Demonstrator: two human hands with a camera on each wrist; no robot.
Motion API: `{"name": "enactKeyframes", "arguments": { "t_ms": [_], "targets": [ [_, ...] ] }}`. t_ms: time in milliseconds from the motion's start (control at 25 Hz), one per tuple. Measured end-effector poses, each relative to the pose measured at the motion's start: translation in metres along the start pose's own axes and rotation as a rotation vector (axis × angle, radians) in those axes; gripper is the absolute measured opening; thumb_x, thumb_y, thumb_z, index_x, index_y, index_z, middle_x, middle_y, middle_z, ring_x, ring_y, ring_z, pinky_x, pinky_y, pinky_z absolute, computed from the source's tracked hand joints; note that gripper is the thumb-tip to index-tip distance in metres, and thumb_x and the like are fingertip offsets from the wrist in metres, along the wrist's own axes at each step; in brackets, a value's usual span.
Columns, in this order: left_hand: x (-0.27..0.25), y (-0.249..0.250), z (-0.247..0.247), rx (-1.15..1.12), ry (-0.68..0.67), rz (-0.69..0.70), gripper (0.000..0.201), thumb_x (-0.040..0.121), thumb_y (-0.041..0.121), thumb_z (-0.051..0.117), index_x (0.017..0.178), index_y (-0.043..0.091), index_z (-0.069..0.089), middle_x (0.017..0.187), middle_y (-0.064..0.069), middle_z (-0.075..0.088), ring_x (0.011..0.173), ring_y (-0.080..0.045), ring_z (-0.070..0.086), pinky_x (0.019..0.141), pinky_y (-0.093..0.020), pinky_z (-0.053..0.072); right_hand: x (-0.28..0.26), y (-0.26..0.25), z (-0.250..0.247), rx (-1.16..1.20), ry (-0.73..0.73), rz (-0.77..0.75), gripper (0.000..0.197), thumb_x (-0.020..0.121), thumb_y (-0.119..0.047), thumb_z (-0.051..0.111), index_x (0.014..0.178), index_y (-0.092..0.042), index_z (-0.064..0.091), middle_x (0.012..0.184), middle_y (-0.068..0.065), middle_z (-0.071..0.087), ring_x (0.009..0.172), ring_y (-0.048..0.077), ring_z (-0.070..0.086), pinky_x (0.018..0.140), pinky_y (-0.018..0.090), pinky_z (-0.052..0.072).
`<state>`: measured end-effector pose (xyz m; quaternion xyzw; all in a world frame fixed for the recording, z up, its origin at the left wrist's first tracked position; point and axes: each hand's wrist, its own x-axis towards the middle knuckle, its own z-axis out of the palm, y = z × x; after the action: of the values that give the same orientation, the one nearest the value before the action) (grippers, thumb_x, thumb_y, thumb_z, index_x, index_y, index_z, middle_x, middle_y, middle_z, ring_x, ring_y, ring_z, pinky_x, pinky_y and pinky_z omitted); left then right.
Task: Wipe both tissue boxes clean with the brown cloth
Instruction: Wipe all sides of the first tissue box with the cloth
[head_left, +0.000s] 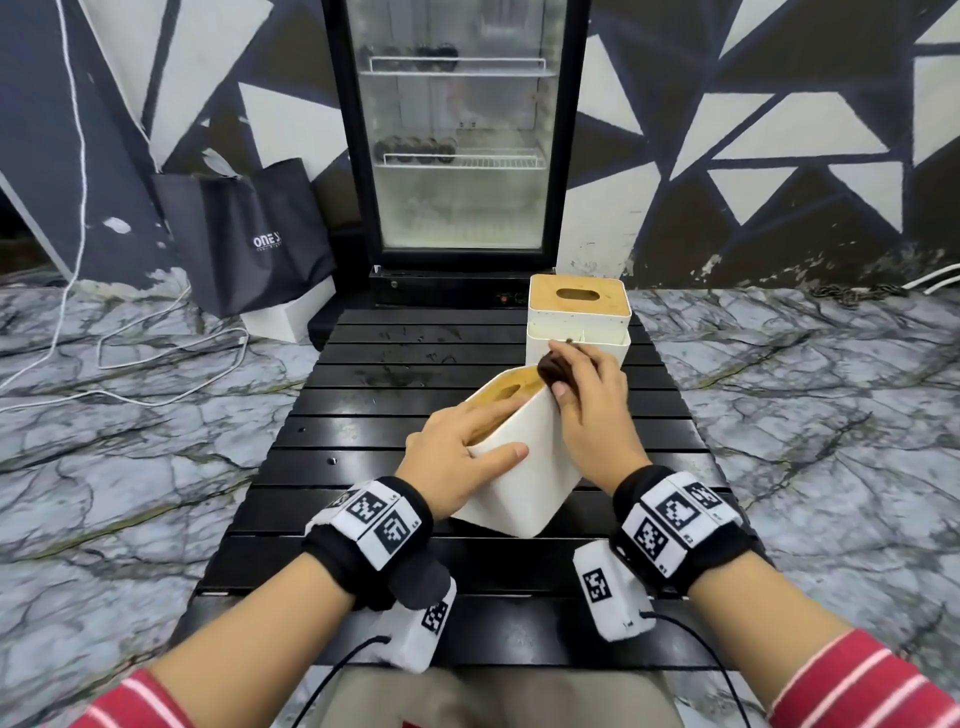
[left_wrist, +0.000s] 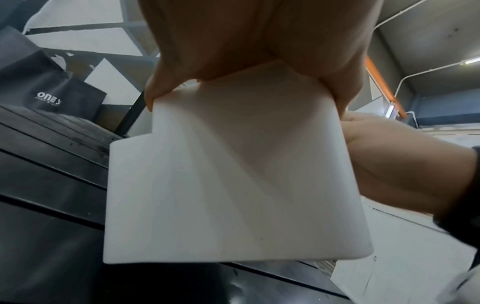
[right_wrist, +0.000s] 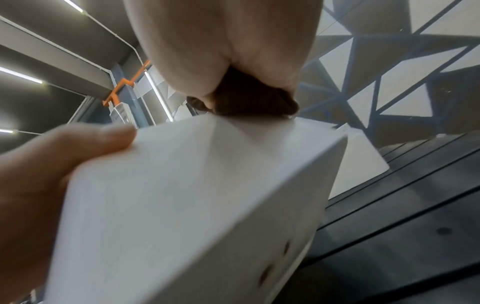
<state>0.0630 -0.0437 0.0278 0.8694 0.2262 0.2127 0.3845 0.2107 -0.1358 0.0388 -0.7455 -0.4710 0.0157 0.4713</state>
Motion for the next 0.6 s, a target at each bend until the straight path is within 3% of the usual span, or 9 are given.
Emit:
{"name": "enactKeyframes", "arguments": {
  "t_ms": [160, 240, 360, 440, 520, 600],
  "targets": [
    [-0.005, -0.006, -0.002, 0.39, -0.101, 0.094, 0.056, 0.064, 0.072, 0.033, 0.12, 0.068, 0.028, 0.11, 0.017, 0.054, 0.12, -0.004, 0.03, 0.102, -0.047, 0.023, -0.002, 0.011, -0.029, 0.019, -0.027, 0.04, 0.039, 0.093, -0.008, 0.042, 0.13, -0.021, 0.046, 0.126, 0.007, 0.043, 0.122, 0.023, 0.037, 0.106, 0.03, 0.028],
    [-0.008, -0.011, 0.001, 0.496, -0.155, 0.166, 0.058, 0.067, 0.069, 0.033, 0.124, 0.061, 0.022, 0.112, 0.013, 0.054, 0.13, -0.008, 0.024, 0.106, -0.055, 0.015, -0.005, 0.016, -0.037, -0.035, -0.063, 0.025, 0.039, 0.092, -0.007, 0.043, 0.129, -0.02, 0.046, 0.125, 0.006, 0.044, 0.122, 0.023, 0.037, 0.103, 0.026, 0.027],
    [-0.008, -0.024, 0.007, 0.566, -0.207, 0.246, 0.049, 0.072, 0.063, 0.039, 0.121, 0.058, 0.033, 0.11, 0.008, 0.056, 0.138, -0.021, 0.026, 0.104, -0.061, 0.007, -0.013, 0.018, -0.037, -0.146, -0.171, 0.001, 0.04, 0.092, -0.007, 0.044, 0.13, -0.019, 0.046, 0.127, 0.008, 0.043, 0.121, 0.024, 0.033, 0.1, 0.021, 0.022],
    [-0.006, -0.027, 0.01, 0.583, -0.231, 0.265, 0.049, 0.072, 0.062, 0.04, 0.121, 0.059, 0.033, 0.112, 0.007, 0.055, 0.139, -0.022, 0.025, 0.105, -0.06, 0.005, -0.019, 0.019, -0.033, -0.229, -0.23, -0.006, 0.04, 0.092, -0.009, 0.045, 0.131, -0.02, 0.045, 0.129, 0.007, 0.042, 0.121, 0.024, 0.032, 0.102, 0.028, 0.025],
    [-0.007, -0.027, 0.008, 0.523, -0.218, 0.259, 0.056, 0.07, 0.063, 0.044, 0.124, 0.058, 0.03, 0.118, 0.007, 0.051, 0.139, -0.019, 0.024, 0.109, -0.056, 0.0, -0.022, 0.019, -0.029, -0.29, -0.297, -0.01, 0.041, 0.092, -0.012, 0.046, 0.132, -0.021, 0.044, 0.131, 0.005, 0.041, 0.121, 0.022, 0.032, 0.104, 0.038, 0.03],
    [-0.008, -0.027, 0.004, 0.441, -0.15, 0.209, 0.076, 0.062, 0.07, 0.05, 0.132, 0.059, 0.023, 0.135, 0.005, 0.039, 0.138, -0.016, 0.021, 0.114, -0.05, -0.002, -0.024, 0.02, -0.025, -0.343, -0.363, -0.032, 0.043, 0.09, -0.017, 0.05, 0.132, -0.024, 0.042, 0.131, 0.001, 0.042, 0.121, 0.02, 0.033, 0.104, 0.042, 0.032]
  ]
}}
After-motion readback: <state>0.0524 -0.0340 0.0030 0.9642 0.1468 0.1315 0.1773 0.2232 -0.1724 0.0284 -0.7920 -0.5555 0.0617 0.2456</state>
